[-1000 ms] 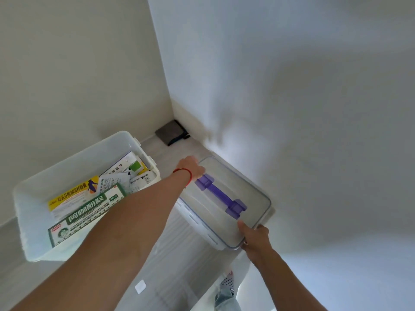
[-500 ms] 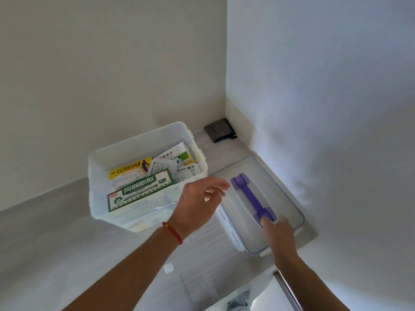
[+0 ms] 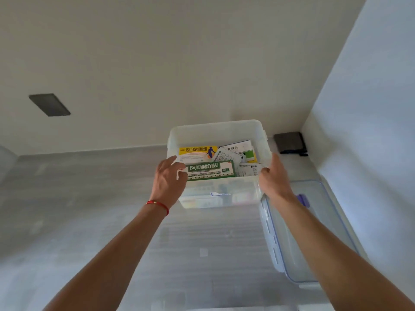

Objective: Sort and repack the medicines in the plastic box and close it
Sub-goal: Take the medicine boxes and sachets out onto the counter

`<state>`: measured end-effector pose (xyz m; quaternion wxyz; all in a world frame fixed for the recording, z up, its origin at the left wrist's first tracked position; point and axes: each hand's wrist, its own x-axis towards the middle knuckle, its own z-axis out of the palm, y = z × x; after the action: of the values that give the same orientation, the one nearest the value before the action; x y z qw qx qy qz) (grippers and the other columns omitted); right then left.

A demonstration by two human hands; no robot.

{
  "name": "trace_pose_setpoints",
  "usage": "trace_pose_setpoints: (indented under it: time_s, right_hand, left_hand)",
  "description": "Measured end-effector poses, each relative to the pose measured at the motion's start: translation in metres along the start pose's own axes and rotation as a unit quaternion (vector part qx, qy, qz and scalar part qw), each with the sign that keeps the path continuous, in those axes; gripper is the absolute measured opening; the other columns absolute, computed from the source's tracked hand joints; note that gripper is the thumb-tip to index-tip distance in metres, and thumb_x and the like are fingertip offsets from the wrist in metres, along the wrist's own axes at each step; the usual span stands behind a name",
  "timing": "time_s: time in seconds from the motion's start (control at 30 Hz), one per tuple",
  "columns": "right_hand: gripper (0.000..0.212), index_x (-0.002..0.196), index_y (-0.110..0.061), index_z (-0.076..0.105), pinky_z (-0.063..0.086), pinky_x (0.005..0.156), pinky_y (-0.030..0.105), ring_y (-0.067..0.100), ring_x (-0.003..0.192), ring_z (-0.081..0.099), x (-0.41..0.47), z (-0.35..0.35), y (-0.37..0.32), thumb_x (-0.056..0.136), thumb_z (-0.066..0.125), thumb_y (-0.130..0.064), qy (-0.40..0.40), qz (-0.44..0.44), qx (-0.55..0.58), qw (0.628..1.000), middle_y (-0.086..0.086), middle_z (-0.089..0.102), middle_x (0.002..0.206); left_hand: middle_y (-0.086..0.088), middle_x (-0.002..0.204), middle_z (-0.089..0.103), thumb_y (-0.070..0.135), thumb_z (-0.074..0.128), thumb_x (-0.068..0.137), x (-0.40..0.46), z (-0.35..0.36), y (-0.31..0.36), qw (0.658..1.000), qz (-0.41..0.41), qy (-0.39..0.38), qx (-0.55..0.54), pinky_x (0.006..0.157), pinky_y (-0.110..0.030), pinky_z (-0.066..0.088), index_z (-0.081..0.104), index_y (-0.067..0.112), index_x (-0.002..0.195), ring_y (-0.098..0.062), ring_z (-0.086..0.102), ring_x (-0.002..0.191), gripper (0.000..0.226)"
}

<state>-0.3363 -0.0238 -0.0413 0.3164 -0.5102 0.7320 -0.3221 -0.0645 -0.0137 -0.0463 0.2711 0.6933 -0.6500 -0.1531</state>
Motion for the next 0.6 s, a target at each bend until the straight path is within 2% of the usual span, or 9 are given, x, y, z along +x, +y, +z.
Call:
trace_pose_setpoints:
  time_s: [0.07,0.1,0.13,0.17,0.23,0.3,0.37,0.47,0.6]
  right_hand:
    - [0.033,0.125,-0.004,0.047,0.049,0.073,0.012,0.028,0.107,0.061,0.001,0.002,0.002,0.092,0.049,0.003,0.002,-0.012,-0.059,0.998,0.016,0.055,0.124]
    - [0.042,0.134,-0.004,0.045,0.047,0.096,0.028,0.039,0.129,0.050,0.001,0.004,0.000,0.093,0.054,-0.001,0.013,-0.041,-0.126,0.991,0.020,0.048,0.138]
    - [0.052,0.143,-0.006,0.042,0.035,0.114,0.045,0.043,0.145,0.034,0.003,0.007,-0.005,0.094,0.060,-0.008,0.026,-0.091,-0.199,0.975,0.020,0.038,0.151]
    - [0.057,0.147,-0.011,0.043,0.023,0.119,0.051,0.041,0.151,0.026,0.007,0.012,-0.014,0.094,0.064,-0.014,0.024,-0.153,-0.243,0.958,0.017,0.034,0.158]
    - [0.055,0.143,-0.021,0.055,0.032,0.114,0.044,0.030,0.144,0.042,0.018,0.026,-0.042,0.091,0.073,-0.025,-0.095,-0.221,-0.224,0.944,0.006,0.049,0.151]
    - [0.063,0.143,-0.032,0.056,0.043,0.102,0.035,0.024,0.132,0.053,0.030,0.044,-0.063,0.085,0.081,-0.033,-0.256,-0.155,-0.202,0.932,0.000,0.055,0.146]
    - [0.077,0.153,-0.032,0.043,0.042,0.108,0.036,0.025,0.138,0.049,0.040,0.063,-0.072,0.086,0.081,-0.033,-0.336,-0.126,-0.280,0.890,0.001,0.047,0.154]
    - [0.079,0.157,-0.022,0.037,0.037,0.113,0.034,0.027,0.143,0.044,0.051,0.081,-0.070,0.089,0.076,-0.026,-0.352,-0.134,-0.351,0.857,0.006,0.044,0.157]
    - [0.065,0.133,-0.026,0.064,0.052,0.098,0.035,0.026,0.114,0.063,0.047,0.067,-0.075,0.072,0.088,-0.023,-0.273,-0.185,-0.363,0.872,0.002,0.065,0.124]
  left_hand:
    - [-0.022,0.145,0.050,0.000,0.060,0.088,0.007,0.003,-0.001,1.000,0.006,-0.026,-0.004,0.116,-0.040,0.030,0.072,0.005,0.115,-0.037,0.040,0.137,0.030]
    - [-0.020,0.150,0.045,0.002,0.059,0.089,0.011,0.004,-0.001,0.999,0.004,-0.044,0.006,0.118,-0.040,0.026,0.068,0.006,0.123,-0.036,0.036,0.140,0.035]
    - [-0.017,0.154,0.039,0.006,0.056,0.090,0.015,0.004,-0.003,0.998,0.002,-0.061,0.025,0.119,-0.040,0.023,0.063,0.007,0.129,-0.035,0.031,0.142,0.040]
    - [-0.016,0.157,0.035,0.011,0.053,0.091,0.017,0.004,-0.004,0.996,0.005,-0.073,0.050,0.120,-0.040,0.020,0.059,0.007,0.133,-0.035,0.028,0.143,0.043]
    - [-0.018,0.157,0.032,0.018,0.044,0.091,0.018,0.005,-0.007,0.992,0.028,-0.083,0.093,0.120,-0.041,0.018,0.054,0.007,0.137,-0.035,0.026,0.143,0.048]
    - [-0.017,0.158,0.029,0.020,0.041,0.090,0.019,0.005,-0.008,0.988,0.041,-0.089,0.117,0.120,-0.043,0.019,0.049,0.008,0.140,-0.035,0.023,0.144,0.053]
    - [-0.011,0.161,0.023,0.022,0.045,0.091,0.019,0.004,-0.011,0.987,0.027,-0.099,0.122,0.119,-0.047,0.023,0.043,0.013,0.144,-0.035,0.018,0.145,0.054]
    - [-0.006,0.163,0.018,0.028,0.047,0.092,0.020,0.004,-0.014,0.986,0.021,-0.111,0.125,0.119,-0.049,0.024,0.038,0.019,0.147,-0.032,0.013,0.147,0.056]
    - [-0.001,0.167,0.005,0.036,0.045,0.096,0.020,0.000,-0.017,0.984,0.025,-0.143,0.100,0.121,-0.053,0.017,0.027,0.024,0.154,-0.031,0.000,0.152,0.062]
